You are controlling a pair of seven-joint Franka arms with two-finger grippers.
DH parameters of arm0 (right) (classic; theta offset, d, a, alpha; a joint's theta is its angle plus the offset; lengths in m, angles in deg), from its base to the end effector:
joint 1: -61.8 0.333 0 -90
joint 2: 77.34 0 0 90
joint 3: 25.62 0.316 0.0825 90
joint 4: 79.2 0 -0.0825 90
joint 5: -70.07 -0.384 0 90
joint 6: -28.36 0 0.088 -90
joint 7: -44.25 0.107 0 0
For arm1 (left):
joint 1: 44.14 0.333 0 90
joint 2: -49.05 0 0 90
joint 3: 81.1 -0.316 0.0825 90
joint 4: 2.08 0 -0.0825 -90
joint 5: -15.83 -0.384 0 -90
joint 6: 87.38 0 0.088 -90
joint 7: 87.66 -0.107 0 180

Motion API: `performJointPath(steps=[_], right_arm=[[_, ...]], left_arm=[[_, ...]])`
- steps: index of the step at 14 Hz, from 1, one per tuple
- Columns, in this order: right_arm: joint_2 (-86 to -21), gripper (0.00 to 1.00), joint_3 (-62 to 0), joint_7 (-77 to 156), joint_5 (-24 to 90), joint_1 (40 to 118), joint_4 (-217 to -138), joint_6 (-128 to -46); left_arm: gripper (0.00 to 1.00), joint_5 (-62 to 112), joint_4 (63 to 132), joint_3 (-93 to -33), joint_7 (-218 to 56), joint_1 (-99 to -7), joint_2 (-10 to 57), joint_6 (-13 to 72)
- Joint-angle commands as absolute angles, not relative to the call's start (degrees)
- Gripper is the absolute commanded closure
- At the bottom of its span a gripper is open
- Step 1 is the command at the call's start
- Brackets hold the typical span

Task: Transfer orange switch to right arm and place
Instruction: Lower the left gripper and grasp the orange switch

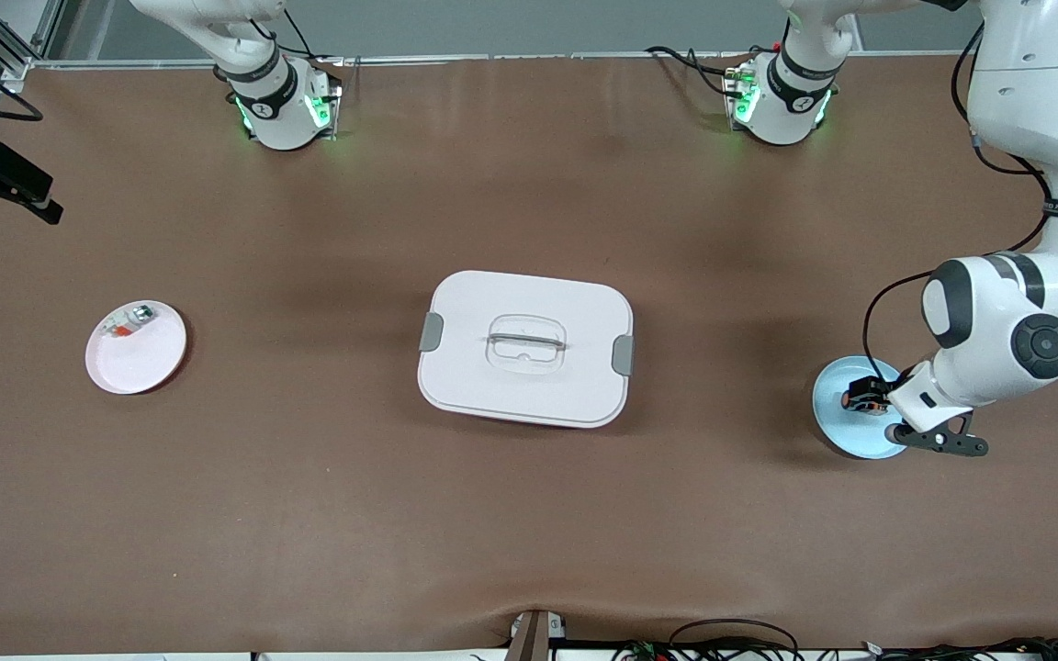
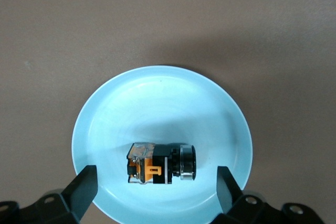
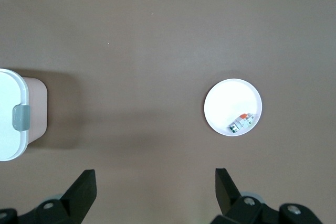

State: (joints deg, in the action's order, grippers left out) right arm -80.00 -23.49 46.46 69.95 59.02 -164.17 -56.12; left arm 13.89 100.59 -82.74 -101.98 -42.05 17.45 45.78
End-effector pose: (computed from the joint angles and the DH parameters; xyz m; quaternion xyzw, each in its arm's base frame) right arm 0.5292 -0.0052 0.6820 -0.9995 0.0248 -0.0189 0.0004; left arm 0.6530 0.0418 0.2414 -0.9941 0.1059 0.0126 0.0180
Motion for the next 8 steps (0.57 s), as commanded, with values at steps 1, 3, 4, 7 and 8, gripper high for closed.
performJointPath(steps=[1, 3, 4, 7, 8], right_arm=[[-80.2, 0.0, -23.2, 46.5, 69.9, 59.1, -163.5, -55.8], [-80.1, 0.0, -23.2, 46.5, 69.7, 59.1, -163.5, -55.9], [-80.2, 0.0, -23.2, 46.5, 69.5, 59.1, -163.5, -55.9], [-80.2, 0.0, -23.2, 46.5, 69.5, 59.1, -163.5, -55.9], [-80.2, 0.0, -23.2, 46.5, 69.5, 59.0, -163.5, -55.9]], left_arm=[[0.0, 13.0, 100.8, -82.9, -102.9, -42.0, 16.4, 48.0], [0.0, 13.0, 100.8, -82.9, -104.0, -42.0, 15.6, 48.8], [0.0, 13.0, 100.8, -82.9, -105.0, -42.0, 15.1, 48.9], [0.0, 13.0, 101.0, -82.9, -105.8, -41.9, 14.4, 48.9], [0.0, 13.0, 101.1, -82.9, -105.8, -41.9, 14.2, 49.0]])
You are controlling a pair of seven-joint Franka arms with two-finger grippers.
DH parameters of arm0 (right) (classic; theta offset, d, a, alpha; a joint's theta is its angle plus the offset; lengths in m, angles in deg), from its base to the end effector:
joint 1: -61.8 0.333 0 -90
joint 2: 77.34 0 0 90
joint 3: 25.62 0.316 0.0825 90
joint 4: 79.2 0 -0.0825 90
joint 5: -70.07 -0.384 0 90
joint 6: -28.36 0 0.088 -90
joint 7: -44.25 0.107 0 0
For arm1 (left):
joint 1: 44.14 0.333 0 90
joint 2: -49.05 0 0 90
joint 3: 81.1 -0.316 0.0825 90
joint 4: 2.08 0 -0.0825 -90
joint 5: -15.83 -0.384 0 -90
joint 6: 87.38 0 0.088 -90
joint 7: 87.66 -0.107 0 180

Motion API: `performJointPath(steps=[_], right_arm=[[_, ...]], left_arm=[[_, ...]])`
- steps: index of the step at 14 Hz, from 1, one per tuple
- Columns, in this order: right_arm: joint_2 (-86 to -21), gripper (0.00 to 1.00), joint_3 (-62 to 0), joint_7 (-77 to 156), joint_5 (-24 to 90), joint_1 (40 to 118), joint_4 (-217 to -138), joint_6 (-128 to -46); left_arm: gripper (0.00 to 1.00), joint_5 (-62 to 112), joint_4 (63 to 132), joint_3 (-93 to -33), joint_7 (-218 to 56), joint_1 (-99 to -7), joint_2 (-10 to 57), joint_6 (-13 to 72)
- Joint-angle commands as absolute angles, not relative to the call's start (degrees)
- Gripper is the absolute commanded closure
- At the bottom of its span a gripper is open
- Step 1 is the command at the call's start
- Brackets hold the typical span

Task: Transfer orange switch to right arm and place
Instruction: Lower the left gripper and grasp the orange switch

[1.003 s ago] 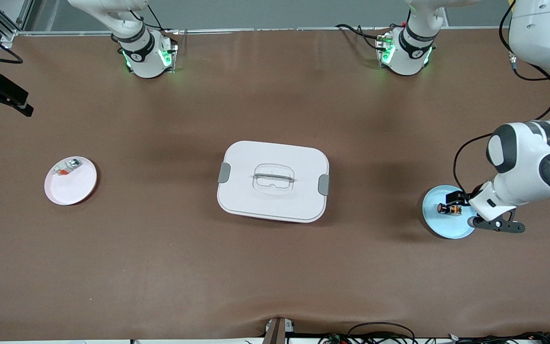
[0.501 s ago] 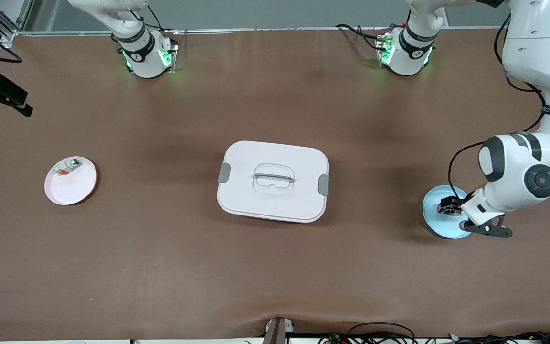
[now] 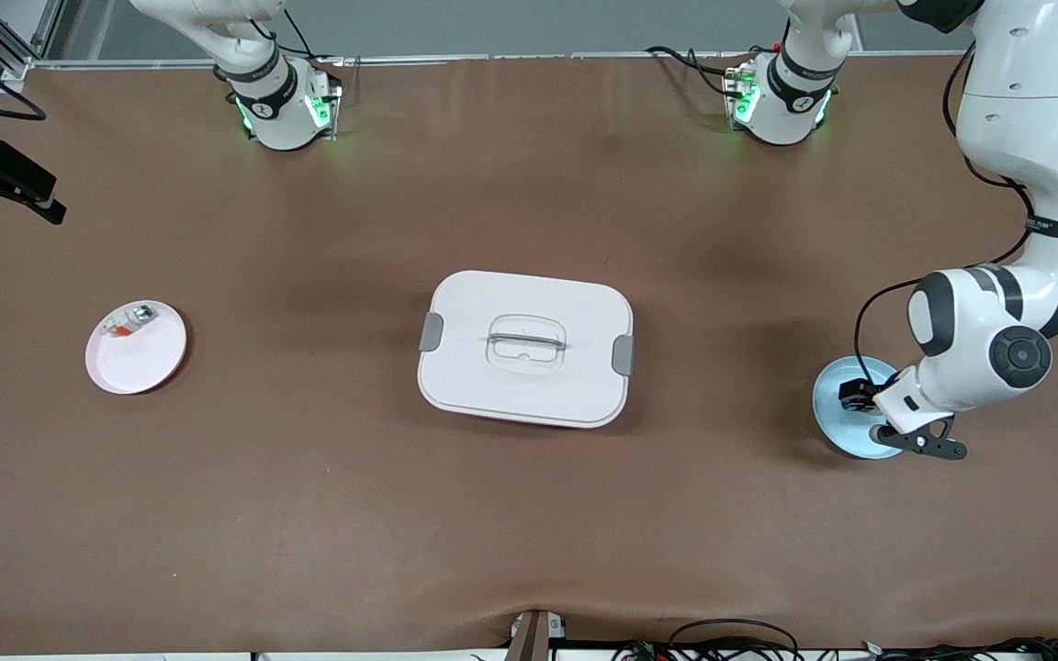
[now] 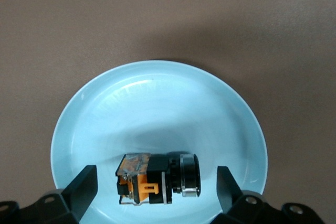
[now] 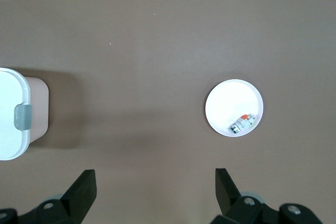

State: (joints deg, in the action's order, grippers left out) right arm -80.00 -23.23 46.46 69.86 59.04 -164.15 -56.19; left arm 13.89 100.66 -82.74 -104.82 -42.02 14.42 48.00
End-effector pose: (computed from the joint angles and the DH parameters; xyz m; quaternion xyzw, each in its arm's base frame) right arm 0.5294 -0.0023 0.6823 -0.9996 0.0223 -0.0197 0.0012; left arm 0.6511 0.0419 0.2096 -0.9910 0.1312 0.0206 0.0164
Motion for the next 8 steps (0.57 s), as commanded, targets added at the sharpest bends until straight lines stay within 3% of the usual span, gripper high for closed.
performJointPath(steps=[1, 8], right_arm=[[-80.2, 0.0, -23.2, 46.5, 69.5, 59.1, -163.5, -55.9], [-80.2, 0.0, -23.2, 46.5, 69.5, 59.1, -163.5, -55.9]], left_arm=[[0.0, 13.0, 101.2, -82.9, -105.8, -41.9, 14.1, 49.0], [0.0, 13.0, 102.9, -82.9, -106.0, -41.1, 13.0, 50.9]])
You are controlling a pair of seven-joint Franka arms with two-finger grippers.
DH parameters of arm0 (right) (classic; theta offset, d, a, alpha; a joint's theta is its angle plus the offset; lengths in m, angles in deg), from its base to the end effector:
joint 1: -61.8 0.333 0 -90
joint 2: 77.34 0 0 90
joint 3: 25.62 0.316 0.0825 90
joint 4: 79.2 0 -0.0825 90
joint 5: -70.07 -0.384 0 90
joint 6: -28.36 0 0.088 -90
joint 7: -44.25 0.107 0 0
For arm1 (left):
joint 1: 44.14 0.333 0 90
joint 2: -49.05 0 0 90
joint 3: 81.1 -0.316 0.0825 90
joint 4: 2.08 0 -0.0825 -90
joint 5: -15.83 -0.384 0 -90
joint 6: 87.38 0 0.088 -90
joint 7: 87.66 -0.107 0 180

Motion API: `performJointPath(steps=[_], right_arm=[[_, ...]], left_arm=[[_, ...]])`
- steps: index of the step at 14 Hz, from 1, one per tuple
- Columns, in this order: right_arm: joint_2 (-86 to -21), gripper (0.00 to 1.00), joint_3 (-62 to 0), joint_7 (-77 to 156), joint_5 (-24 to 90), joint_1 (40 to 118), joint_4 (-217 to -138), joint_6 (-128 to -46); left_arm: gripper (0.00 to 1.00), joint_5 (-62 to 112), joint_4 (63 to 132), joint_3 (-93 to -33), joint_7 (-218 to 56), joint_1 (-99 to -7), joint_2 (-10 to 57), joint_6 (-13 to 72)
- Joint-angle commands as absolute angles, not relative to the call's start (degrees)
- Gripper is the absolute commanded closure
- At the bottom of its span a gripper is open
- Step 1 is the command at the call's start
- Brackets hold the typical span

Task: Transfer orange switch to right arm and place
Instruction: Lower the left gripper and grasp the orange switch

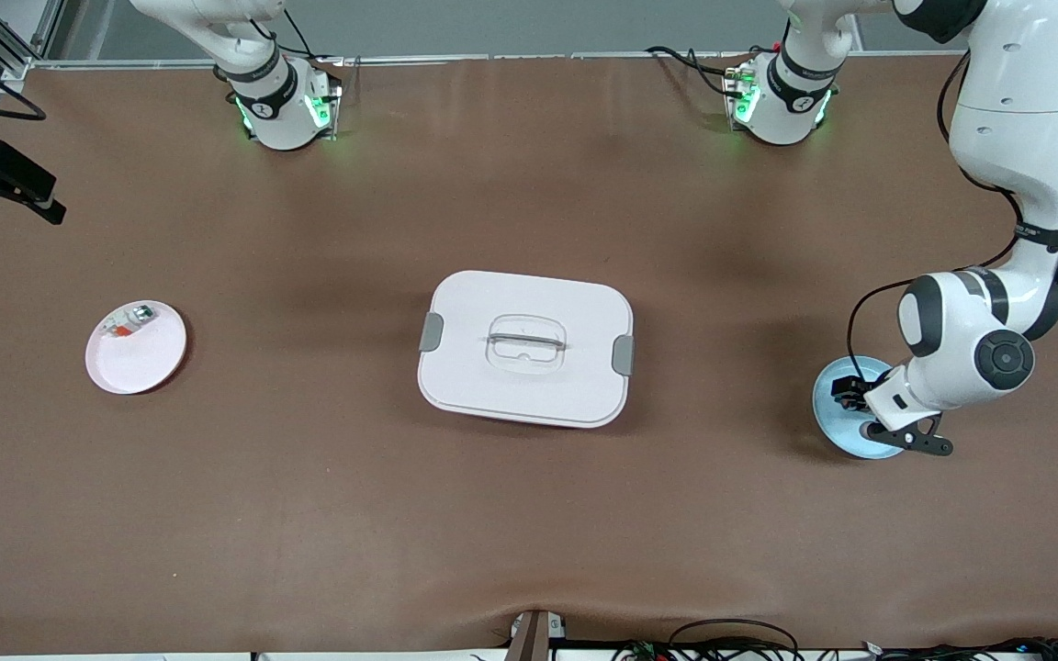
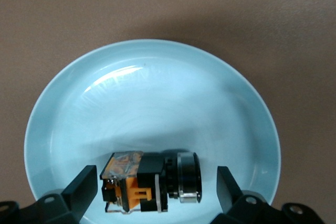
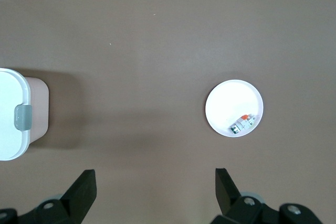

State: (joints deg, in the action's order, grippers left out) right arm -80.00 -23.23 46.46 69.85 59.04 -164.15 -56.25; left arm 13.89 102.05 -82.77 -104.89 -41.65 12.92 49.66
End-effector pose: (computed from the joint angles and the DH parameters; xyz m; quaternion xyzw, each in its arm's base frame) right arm 0.5295 -0.0023 0.6824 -0.9995 0.0223 -0.0202 0.0013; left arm 0.6421 0.0459 0.1854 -0.9911 0.1289 0.0312 0.0143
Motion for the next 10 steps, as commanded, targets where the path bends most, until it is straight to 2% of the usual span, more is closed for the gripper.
performJointPath(steps=[1, 10], right_arm=[[-80.2, 0.0, -23.2, 46.5, 69.6, 59.1, -163.5, -55.8], [-80.2, 0.0, -23.2, 46.3, 70.4, 59.0, -163.5, -56.2]], left_arm=[[0.0, 13.0, 103.1, -82.9, -106.0, -41.1, 12.9, 51.2], [0.0, 13.1, 103.0, -82.9, -105.5, -41.1, 12.3, 51.6]])
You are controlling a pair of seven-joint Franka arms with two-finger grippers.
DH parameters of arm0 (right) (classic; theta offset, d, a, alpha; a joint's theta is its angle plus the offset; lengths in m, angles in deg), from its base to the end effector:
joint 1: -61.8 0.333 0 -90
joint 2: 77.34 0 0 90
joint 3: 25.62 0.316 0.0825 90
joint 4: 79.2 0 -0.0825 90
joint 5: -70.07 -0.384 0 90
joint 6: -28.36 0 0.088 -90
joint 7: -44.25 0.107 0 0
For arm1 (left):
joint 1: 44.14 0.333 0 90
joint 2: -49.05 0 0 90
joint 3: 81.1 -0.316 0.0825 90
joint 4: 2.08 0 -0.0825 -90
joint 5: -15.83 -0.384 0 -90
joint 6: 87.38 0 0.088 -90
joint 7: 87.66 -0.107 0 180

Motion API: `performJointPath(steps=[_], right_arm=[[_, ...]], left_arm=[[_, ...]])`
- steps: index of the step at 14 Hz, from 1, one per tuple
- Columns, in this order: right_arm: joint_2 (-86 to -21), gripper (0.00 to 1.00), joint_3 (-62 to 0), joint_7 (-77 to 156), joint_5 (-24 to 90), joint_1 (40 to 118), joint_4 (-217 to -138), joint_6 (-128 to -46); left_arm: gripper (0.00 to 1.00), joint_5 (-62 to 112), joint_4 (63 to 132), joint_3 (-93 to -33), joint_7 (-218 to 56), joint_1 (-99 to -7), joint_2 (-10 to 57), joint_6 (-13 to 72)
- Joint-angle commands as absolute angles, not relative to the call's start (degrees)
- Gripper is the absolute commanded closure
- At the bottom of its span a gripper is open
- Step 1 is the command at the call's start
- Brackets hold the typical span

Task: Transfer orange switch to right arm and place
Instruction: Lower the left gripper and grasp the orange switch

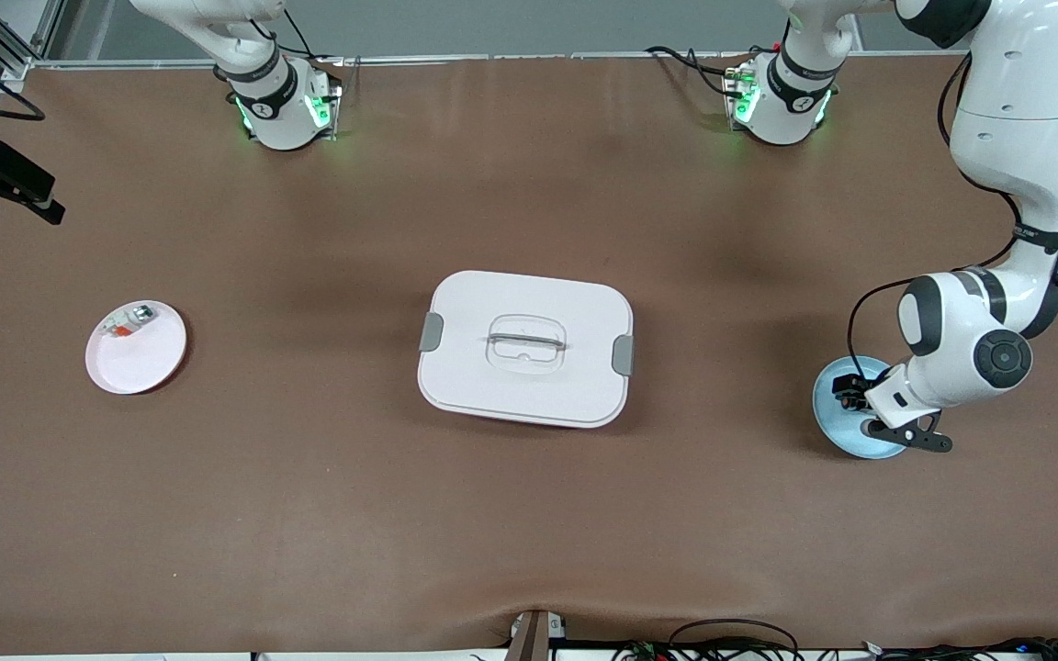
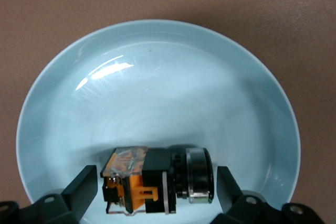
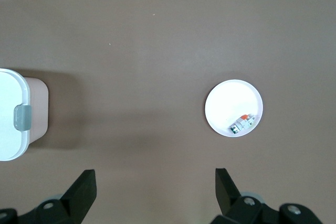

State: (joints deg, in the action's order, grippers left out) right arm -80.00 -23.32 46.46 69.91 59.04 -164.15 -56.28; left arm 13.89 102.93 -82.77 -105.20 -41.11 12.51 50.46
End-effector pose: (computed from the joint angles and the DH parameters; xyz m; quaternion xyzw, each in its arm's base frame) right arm 0.5295 -0.0033 0.6824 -0.9995 0.0231 -0.0205 0.0008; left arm 0.6367 0.0516 0.1760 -0.9912 0.1271 0.0355 0.0131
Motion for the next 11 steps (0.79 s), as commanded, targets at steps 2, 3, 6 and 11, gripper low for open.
performJointPath(steps=[2, 3, 6, 11], right_arm=[[-80.2, 0.0, -23.2, 46.3, 70.9, 59.1, -163.5, -56.3], [-80.1, 0.0, -23.2, 46.3, 71.2, 59.1, -163.5, -56.3], [-80.2, 0.0, -23.2, 46.4, 72.0, 60.4, -163.5, -56.1], [-80.2, 0.0, -23.2, 46.3, 72.3, 61.1, -163.5, -55.8]], left_arm=[[0.0, 13.1, 103.0, -82.9, -105.0, -41.2, 12.3, 51.8], [0.12, 13.1, 103.0, -82.9, -105.0, -41.2, 12.3, 51.8], [0.61, 13.2, 102.9, -82.9, -104.8, -41.2, 12.3, 51.8], [0.73, 13.4, 102.6, -82.9, -104.9, -41.2, 12.6, 51.6]])
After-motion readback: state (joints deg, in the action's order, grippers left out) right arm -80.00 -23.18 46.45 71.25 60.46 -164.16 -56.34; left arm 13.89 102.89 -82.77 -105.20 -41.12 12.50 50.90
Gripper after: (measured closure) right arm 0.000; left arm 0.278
